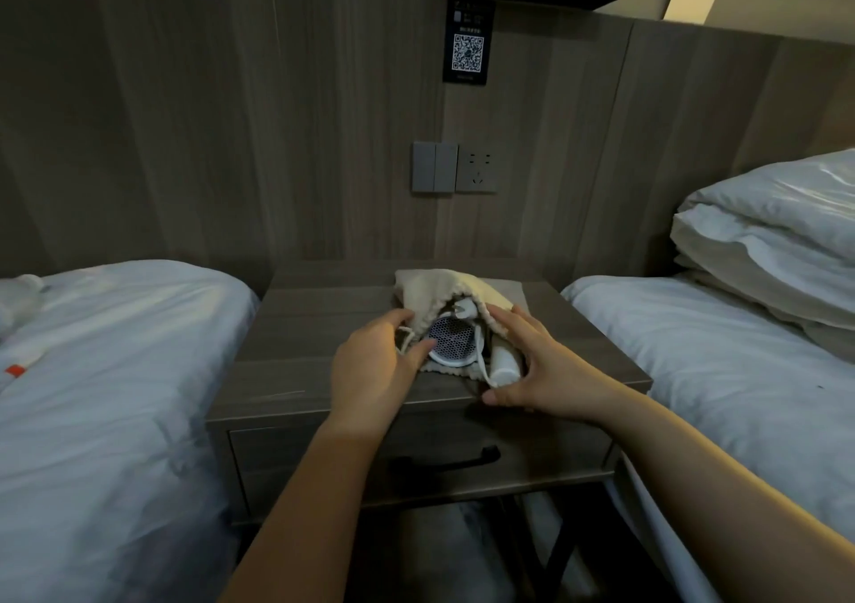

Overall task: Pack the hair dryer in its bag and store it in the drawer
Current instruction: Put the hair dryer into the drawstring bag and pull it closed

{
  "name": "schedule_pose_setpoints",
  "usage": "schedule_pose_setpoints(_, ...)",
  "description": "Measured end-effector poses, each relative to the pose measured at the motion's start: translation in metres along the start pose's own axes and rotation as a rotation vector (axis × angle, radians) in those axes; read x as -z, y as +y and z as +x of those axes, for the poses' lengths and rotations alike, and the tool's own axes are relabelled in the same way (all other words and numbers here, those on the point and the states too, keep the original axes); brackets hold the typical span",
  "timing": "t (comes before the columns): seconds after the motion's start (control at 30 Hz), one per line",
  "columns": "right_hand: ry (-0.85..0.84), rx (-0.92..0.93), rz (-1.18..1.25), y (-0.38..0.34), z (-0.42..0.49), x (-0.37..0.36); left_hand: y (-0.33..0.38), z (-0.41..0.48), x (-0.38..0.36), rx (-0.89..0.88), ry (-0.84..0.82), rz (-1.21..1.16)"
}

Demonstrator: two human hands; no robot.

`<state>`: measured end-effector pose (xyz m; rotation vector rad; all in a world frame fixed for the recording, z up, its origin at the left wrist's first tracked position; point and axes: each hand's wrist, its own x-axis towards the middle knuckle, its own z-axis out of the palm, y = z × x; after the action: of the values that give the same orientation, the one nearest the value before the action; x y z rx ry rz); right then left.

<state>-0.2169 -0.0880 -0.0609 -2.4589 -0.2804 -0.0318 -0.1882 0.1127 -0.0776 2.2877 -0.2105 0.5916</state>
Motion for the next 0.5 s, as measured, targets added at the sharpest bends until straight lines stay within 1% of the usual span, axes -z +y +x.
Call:
schedule_pose_setpoints(0.07,0.064,-0.009,0.049,0.002,-0.002,0.001,0.003,0.000,-0.005,-0.012,0.013,0.001)
schedule_pose_setpoints(0.1,0.106,-0.002,0.033,0.002,-0.002,0.000,0.004,-0.001,-0.007,-0.015,0.014,-0.016)
schedule_pose_setpoints(0.27,0.300,0.034,-0.143,0.002,-0.001,-0.012,0.001,0.000,-0.005,-0.042,-0.033,-0.065)
schedule_pose_setpoints(0.3,0.351,0.042,-0.159,0.003,0.000,-0.014,-0.002,0.001,-0.001,-0.011,-0.055,-0.116)
schedule_pose_setpoints(0.4,0.478,-0.014,-0.162,0.005,0.006,-0.020,-0.015,0.002,0.016,0.166,-0.146,-0.433)
schedule_pose_setpoints(0.43,0.505,-0.046,-0.162,0.005,0.007,-0.022,-0.019,0.001,0.022,0.208,-0.172,-0.465)
schedule_pose_setpoints(0.5,0.555,-0.039,-0.159,0.003,0.011,-0.029,-0.028,0.000,0.028,0.230,-0.177,-0.358)
